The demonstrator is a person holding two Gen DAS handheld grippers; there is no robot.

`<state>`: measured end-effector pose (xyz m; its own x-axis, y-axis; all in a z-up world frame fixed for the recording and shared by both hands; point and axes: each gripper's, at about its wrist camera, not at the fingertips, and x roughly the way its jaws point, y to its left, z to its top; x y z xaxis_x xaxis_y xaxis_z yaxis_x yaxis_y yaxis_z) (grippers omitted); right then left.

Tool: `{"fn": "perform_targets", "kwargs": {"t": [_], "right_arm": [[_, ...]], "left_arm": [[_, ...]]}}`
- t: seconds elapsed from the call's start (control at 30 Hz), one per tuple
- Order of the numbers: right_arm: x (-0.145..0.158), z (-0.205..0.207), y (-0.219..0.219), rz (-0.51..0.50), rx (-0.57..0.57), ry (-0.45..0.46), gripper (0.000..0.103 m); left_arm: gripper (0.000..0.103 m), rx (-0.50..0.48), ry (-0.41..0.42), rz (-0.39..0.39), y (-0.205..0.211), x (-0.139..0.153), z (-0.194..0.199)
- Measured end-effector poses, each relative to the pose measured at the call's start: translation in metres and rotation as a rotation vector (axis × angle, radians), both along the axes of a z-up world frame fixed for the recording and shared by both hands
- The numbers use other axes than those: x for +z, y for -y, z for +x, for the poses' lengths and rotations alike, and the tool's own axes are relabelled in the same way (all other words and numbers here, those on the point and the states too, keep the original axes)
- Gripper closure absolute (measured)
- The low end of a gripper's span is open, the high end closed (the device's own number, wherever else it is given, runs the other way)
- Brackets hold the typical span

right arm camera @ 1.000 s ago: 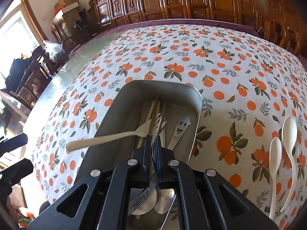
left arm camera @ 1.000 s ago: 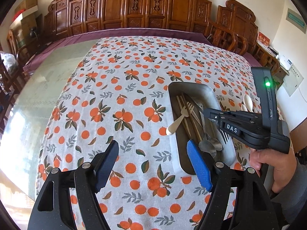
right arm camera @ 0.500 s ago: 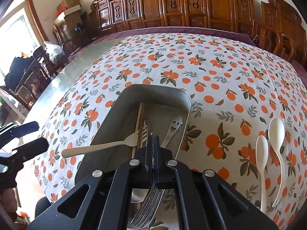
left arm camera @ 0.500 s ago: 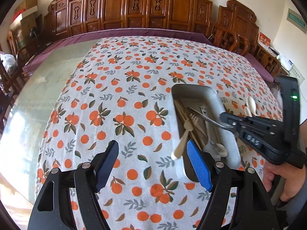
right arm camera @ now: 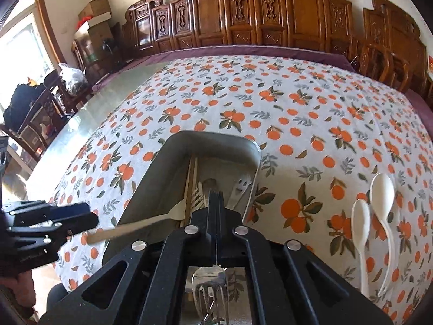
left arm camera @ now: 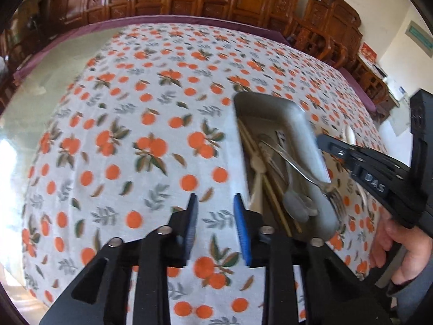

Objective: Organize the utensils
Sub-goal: 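Move the right tool from the tray toward the white plastic spoons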

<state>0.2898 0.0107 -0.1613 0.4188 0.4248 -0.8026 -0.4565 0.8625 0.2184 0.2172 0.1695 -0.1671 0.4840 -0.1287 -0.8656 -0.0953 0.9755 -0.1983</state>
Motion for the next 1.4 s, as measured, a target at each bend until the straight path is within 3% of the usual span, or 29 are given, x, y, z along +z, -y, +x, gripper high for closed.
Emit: {"fn": "perform_targets", "kwargs": {"t": [0.23, 0.37, 0.57, 0.97, 1.33, 1.4], "right_arm": [[0.003, -0.006, 0.008, 0.027, 0.023, 0.000, 0.103], [0.006, -0.012, 0.018, 0.026, 0.027, 0.006, 0.102], [0.010, -0.021, 0.041, 0.039, 0.029, 0.017, 0.102], [0.010, -0.029, 0.119, 0.048, -0.032, 0.021, 0.102], [0.005, -0.025, 0.198, 0.028, -0.120, 0.034, 0.102], [0.003, -0.026, 0.208, 0.028, -0.128, 0.032, 0.102]], "left_arm": [[0.089, -0.078, -0.025, -0.019, 0.028, -0.005, 0.000], [0.089, -0.078, -0.022, 0.059, 0.041, -0.005, -0.001], [0.089, -0.075, -0.005, 0.067, 0.044, 0.001, -0.004], [0.089, -0.089, 0.084, 0.100, 0.068, 0.037, 0.004], [0.087, -0.185, 0.087, 0.089, 0.135, 0.032, 0.035], [0.078, -0.201, 0.073, 0.107, 0.149, 0.028, 0.040]]}}
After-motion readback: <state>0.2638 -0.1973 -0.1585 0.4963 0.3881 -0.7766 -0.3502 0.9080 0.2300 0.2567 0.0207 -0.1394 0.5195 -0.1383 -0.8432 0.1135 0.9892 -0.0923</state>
